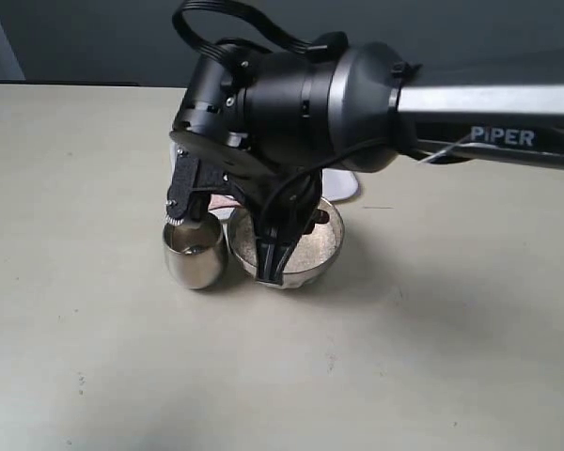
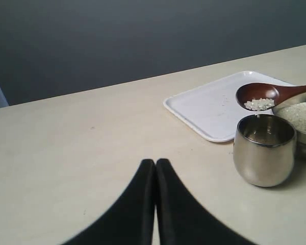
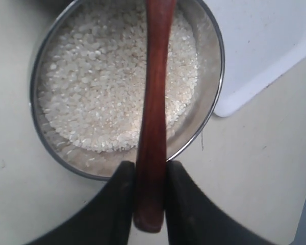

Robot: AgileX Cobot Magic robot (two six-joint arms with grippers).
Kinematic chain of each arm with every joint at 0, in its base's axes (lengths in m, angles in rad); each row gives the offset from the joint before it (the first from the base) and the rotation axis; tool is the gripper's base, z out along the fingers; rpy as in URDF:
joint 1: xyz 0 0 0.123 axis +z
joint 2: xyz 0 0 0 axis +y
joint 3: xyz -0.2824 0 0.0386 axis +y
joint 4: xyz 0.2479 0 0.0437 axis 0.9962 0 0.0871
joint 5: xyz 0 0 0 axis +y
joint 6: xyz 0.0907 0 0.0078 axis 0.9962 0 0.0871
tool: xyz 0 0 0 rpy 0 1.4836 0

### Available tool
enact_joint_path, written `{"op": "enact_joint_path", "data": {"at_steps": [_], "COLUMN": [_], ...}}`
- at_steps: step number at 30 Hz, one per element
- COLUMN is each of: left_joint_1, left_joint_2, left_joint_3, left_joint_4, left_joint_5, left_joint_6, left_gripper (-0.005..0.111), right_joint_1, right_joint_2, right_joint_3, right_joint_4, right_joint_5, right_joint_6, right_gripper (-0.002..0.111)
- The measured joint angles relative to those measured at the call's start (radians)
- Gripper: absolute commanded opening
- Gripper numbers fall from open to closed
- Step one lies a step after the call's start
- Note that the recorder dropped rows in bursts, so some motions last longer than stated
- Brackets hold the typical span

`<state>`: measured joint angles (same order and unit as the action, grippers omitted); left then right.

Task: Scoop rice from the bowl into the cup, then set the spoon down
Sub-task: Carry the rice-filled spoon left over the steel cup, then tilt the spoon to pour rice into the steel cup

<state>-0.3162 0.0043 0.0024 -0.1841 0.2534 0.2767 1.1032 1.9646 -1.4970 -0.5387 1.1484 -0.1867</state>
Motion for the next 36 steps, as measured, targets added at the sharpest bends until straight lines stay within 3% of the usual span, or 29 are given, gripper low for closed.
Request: {"op": "enact_joint_path", "data": {"at_steps": [36], "left_joint_1": [0.000], "left_joint_2": [0.000], "left_joint_3": [0.000], "left_joint_4": [0.000], "left_joint_5": [0.000], "left_joint_6": [0.000], "left_gripper": [0.001], "right_joint_1": [0.049], "right_joint_2": [0.000], "right_joint_3": [0.045], "right_joint_4": [-0.075], "right_joint_5": [-0.023], "right_joint_6": [0.105], "right_gripper": [-0.001]}}
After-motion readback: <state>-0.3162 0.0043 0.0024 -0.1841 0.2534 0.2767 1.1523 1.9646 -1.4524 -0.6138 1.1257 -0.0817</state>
